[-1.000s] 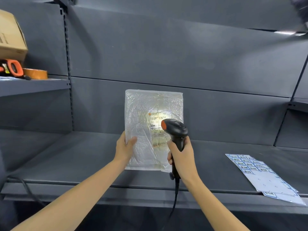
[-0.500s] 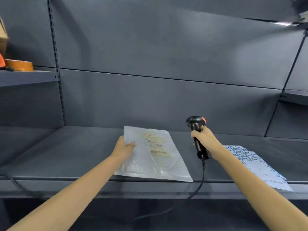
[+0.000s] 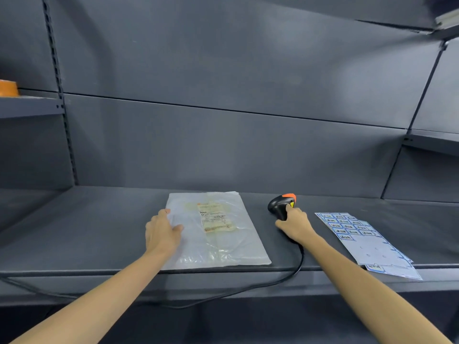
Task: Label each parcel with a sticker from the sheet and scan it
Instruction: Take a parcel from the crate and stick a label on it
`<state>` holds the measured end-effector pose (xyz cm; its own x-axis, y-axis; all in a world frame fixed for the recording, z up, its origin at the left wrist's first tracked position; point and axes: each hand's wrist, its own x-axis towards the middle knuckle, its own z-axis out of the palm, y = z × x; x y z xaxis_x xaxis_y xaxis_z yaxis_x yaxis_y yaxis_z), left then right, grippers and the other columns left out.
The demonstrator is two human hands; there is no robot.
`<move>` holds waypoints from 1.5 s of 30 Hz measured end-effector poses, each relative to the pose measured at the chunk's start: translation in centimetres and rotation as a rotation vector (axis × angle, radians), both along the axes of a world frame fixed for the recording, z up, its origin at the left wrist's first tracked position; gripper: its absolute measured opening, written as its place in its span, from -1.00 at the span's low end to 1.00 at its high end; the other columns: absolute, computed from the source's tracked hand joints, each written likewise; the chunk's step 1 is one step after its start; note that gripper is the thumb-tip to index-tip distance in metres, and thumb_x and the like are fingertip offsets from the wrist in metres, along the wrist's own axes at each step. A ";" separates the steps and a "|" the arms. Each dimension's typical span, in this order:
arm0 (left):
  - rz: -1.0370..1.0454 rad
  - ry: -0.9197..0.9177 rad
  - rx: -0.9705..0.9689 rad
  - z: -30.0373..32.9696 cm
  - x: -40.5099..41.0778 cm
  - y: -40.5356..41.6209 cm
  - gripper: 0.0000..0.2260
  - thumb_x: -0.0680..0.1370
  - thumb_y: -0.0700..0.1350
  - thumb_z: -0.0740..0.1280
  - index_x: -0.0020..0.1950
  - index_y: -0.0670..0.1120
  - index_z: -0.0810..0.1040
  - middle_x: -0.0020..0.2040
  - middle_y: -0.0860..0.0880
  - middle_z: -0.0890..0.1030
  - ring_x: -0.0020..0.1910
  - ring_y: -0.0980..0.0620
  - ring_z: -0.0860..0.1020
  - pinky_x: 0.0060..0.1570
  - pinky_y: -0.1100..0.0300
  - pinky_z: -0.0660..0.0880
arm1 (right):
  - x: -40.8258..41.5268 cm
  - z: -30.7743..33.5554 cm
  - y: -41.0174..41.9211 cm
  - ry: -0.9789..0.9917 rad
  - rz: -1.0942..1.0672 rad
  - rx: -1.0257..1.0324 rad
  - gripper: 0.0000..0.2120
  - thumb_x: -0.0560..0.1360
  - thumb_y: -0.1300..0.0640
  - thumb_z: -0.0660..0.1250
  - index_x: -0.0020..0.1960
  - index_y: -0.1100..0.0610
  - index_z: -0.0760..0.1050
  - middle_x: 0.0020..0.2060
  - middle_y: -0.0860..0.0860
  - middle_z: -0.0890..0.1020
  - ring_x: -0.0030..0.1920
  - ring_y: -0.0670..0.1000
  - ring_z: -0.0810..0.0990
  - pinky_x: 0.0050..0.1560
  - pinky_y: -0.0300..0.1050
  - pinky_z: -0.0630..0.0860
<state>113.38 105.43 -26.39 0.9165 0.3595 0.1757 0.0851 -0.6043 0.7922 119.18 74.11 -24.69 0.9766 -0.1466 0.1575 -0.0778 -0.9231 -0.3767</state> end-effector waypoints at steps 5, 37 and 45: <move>0.019 0.045 0.173 0.3 0.5 -0.4 -0.57 0.58 -0.18 0.27 0.45 -0.17 0.30 0.29 -0.25 0.43 0.32 -0.25 0.32 0.27 -0.05 0.31 | 0.2 0.2 -0.6 0.088 0.028 -0.202 -0.45 0.58 -0.11 0.14 0.40 0.25 0.23 0.35 0.22 0.36 0.34 0.25 0.27 0.28 0.06 0.27; -0.035 -0.192 -0.161 1.9 -0.9 2.2 -0.74 0.63 -0.17 0.09 0.26 -0.17 0.43 0.26 -0.07 0.49 0.01 0.00 0.40 -0.01 0.18 0.28 | -6.3 1.3 -19.3 -0.019 -0.767 0.307 -0.31 0.32 0.12 0.58 0.28 0.41 0.35 0.23 0.39 0.42 0.26 0.36 0.38 0.23 0.17 0.38; -0.084 -0.206 -0.204 1.9 -1.2 1.1 -0.74 0.64 -0.15 0.08 0.28 -0.14 0.42 0.28 -0.06 0.48 0.03 0.02 0.41 -0.15 0.22 0.35 | -7.4 0.5 -18.1 -0.111 -0.796 0.247 -0.36 0.36 0.14 0.55 0.28 0.38 0.33 0.26 0.38 0.38 0.28 0.34 0.33 0.27 0.16 0.30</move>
